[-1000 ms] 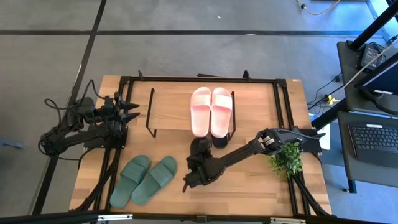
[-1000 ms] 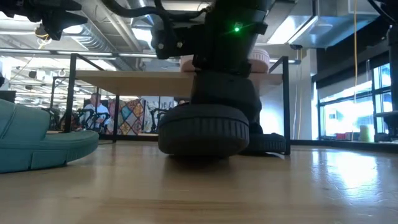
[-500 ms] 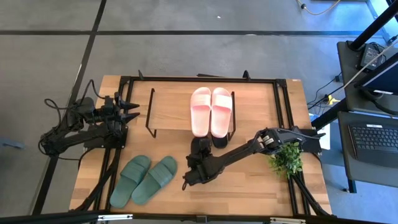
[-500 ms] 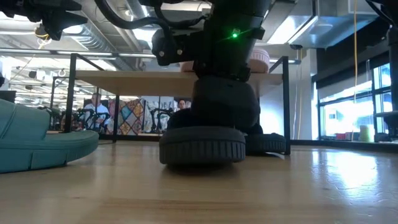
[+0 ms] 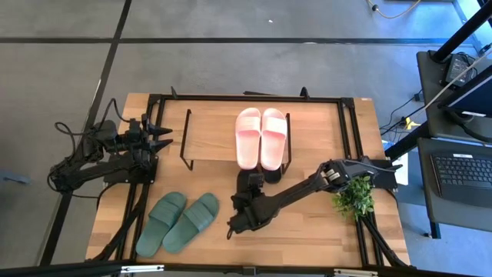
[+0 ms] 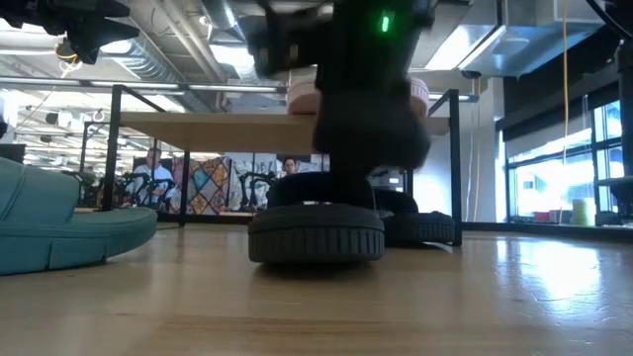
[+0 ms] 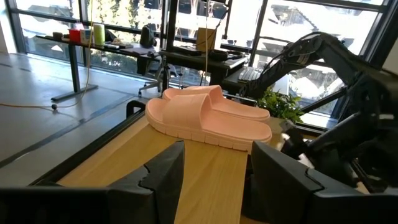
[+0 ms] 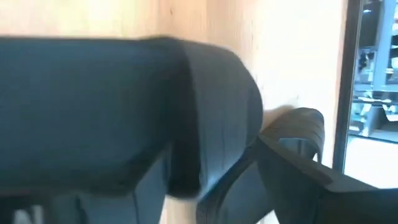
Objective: Pick and place slides into the shelf
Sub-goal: Put the back slide under the shelf
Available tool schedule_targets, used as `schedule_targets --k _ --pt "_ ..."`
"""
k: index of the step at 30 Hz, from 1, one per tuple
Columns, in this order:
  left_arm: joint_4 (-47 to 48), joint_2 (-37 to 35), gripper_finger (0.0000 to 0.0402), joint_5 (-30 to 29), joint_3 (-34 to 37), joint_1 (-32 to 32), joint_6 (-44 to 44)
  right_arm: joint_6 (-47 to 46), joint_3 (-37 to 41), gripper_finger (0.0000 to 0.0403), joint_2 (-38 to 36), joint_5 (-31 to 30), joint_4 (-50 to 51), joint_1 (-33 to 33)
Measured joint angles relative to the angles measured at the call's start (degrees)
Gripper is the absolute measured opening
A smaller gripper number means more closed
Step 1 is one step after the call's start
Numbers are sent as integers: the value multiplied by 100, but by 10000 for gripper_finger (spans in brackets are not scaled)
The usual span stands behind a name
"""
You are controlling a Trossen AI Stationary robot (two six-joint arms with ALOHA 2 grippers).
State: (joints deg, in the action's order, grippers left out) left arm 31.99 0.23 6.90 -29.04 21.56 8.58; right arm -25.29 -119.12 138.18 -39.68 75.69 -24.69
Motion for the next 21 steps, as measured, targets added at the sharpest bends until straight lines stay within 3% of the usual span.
schedule_targets --k 4,10,14,21 --pt "4 0 179 0 2 0 0 -149 -531 254 -6 369 255 -119" --pt "5 0 179 0 2 0 0 -701 -1596 258 -11 1816 344 -339" --pt "20 0 179 0 2 0 0 -663 -1489 257 -102 2745 -522 -481" --pt "19 0 179 2 4 0 2 -491 -864 259 112 3577 -1889 -535"
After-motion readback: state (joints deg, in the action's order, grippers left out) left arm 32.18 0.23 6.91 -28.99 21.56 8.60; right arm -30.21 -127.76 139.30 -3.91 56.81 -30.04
